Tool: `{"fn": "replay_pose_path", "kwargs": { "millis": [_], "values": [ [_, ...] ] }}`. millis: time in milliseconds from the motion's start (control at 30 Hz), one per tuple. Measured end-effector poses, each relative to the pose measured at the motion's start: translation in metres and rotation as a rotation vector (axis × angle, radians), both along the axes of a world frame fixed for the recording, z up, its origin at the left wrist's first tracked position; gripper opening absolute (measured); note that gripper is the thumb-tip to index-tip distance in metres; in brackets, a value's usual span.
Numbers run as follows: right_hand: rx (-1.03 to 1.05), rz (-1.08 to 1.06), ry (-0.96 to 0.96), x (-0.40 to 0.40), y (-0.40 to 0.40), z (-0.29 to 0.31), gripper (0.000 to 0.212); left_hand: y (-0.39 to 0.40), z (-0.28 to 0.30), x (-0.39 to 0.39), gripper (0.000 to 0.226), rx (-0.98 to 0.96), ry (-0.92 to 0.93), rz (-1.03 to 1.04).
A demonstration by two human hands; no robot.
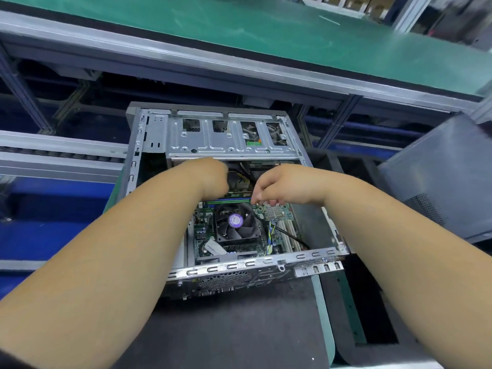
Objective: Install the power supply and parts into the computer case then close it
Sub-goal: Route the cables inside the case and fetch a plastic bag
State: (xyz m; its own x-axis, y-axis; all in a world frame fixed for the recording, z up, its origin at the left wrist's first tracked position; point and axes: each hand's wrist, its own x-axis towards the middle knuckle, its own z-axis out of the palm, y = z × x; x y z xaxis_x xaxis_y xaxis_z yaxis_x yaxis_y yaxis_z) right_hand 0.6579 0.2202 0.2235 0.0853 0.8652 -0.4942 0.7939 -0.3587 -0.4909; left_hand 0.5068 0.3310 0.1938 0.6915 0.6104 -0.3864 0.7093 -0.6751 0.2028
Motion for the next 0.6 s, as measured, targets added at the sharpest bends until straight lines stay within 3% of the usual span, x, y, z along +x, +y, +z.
{"fn": "replay_pose_path", "kwargs": {
  "millis": [133,233,333,467,600],
  "values": [
    [-0.047,0.069,-0.045,0.002,-0.005,0.002,0.034,-0.022,0.008,0.010,0.017,-0.209,-0.091,-0.070],
    [-0.030,0.106,-0.058,0.008,-0.009,0.006,0.033,-0.034,0.012,0.016,0.014,-0.360,-0.094,-0.091],
    [0.119,0.116,-0.086,0.021,-0.013,0.012,0.029,-0.049,0.019,0.025,0.035,-0.521,-0.104,0.003],
    [0.352,0.114,-0.046,0.042,-0.021,0.013,0.031,-0.066,0.034,0.040,0.063,-0.474,0.055,0.078],
    [0.548,0.120,0.044,0.067,-0.028,0.006,0.033,-0.085,0.041,0.058,0.054,-0.235,0.320,0.033]
  ]
}}
